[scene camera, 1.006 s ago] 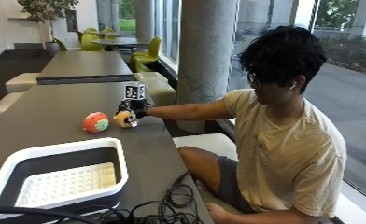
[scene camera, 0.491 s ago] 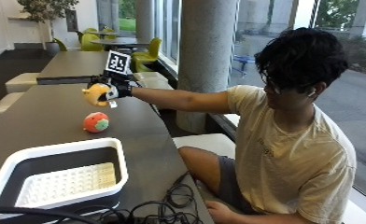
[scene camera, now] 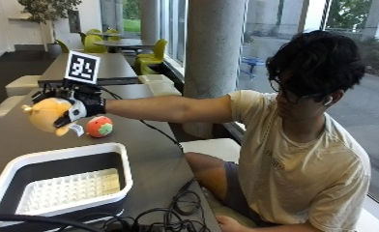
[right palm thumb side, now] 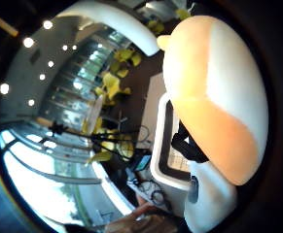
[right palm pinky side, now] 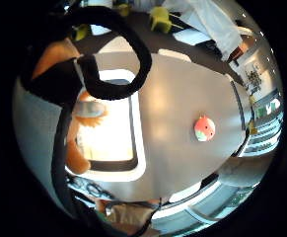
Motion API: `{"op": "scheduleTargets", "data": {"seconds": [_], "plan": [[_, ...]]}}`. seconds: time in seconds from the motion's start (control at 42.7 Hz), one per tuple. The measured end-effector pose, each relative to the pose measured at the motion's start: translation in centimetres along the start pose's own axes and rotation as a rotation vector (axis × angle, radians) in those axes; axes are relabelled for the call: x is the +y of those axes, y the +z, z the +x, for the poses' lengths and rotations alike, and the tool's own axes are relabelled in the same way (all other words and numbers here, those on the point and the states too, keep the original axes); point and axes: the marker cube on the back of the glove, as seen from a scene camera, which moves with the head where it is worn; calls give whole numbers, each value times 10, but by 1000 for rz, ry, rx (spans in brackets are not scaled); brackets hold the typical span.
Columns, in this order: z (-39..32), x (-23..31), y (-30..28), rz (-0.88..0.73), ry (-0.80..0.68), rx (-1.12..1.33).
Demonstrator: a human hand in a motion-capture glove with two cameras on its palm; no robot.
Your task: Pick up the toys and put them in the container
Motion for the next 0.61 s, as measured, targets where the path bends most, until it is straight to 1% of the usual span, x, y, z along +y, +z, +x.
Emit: {"op": "scheduleTargets", "data": {"seconds": [0.07, 0.211, 0.304, 0.421, 0.468, 0.561, 0.608], "plan": [[-10, -2, 15, -34, 7, -19], [-18, -2, 33, -103, -50, -30], [-18, 4, 29, -104, -29, -21], [-12, 13, 14, -94, -33, 64], [-13, 19, 9, -95, -32, 61], [-16, 32, 5, -102, -85, 17], [-12, 41, 3, -104, -60, 19]]}}
